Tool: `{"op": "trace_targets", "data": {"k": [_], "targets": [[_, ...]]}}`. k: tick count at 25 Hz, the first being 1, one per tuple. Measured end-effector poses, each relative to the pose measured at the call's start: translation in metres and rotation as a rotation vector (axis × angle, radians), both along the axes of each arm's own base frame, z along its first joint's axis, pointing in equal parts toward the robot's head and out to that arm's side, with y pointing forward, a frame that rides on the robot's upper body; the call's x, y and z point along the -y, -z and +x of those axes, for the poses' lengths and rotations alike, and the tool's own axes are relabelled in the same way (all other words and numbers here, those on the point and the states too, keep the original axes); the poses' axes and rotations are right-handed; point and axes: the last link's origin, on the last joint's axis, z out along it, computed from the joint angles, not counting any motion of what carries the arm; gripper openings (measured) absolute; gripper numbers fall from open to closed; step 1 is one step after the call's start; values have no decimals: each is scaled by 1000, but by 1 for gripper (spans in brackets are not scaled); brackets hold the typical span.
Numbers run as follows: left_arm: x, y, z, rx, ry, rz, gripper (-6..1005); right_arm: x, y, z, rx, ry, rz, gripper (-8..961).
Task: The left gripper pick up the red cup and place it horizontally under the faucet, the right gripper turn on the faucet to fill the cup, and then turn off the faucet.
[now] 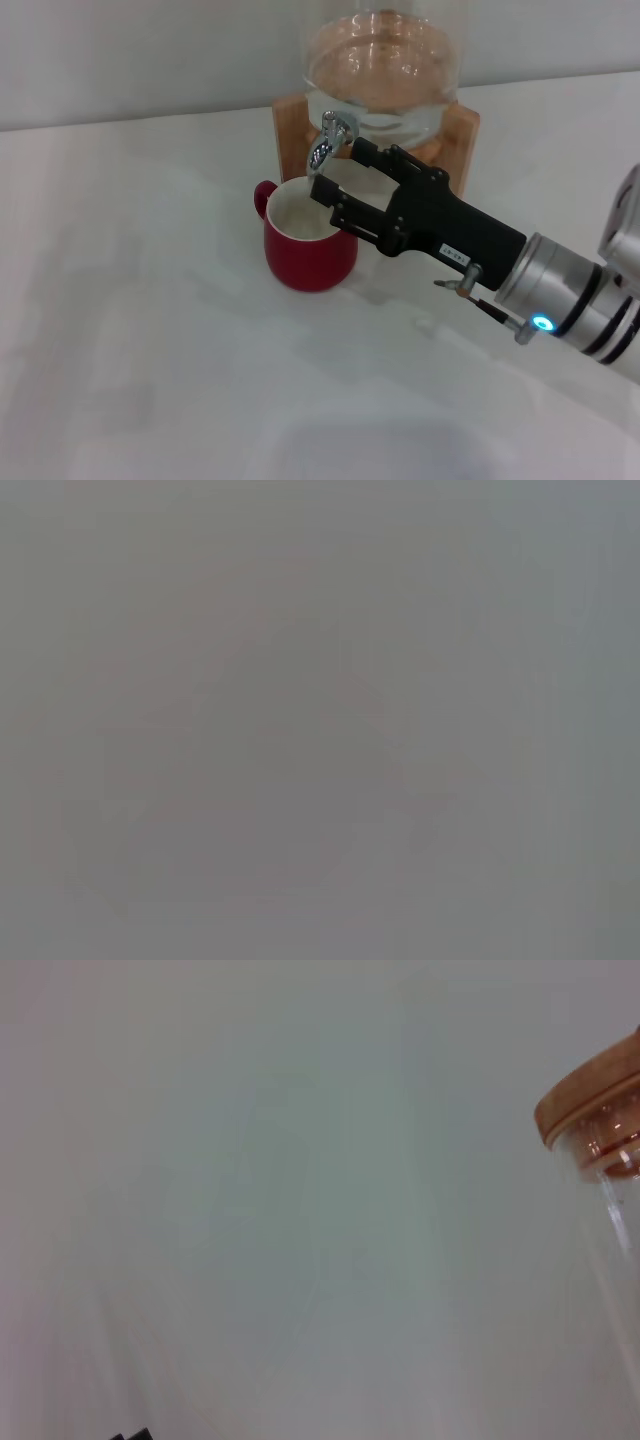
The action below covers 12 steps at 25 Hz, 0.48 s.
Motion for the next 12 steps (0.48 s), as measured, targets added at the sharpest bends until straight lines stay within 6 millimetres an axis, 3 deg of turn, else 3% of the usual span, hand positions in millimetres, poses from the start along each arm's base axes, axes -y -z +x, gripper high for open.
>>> {"op": "trace_targets", "data": {"k": [12], "targets": [[-2, 0, 0, -7, -3, -3, 685, 18, 8, 2, -3, -28, -45, 783]]}}
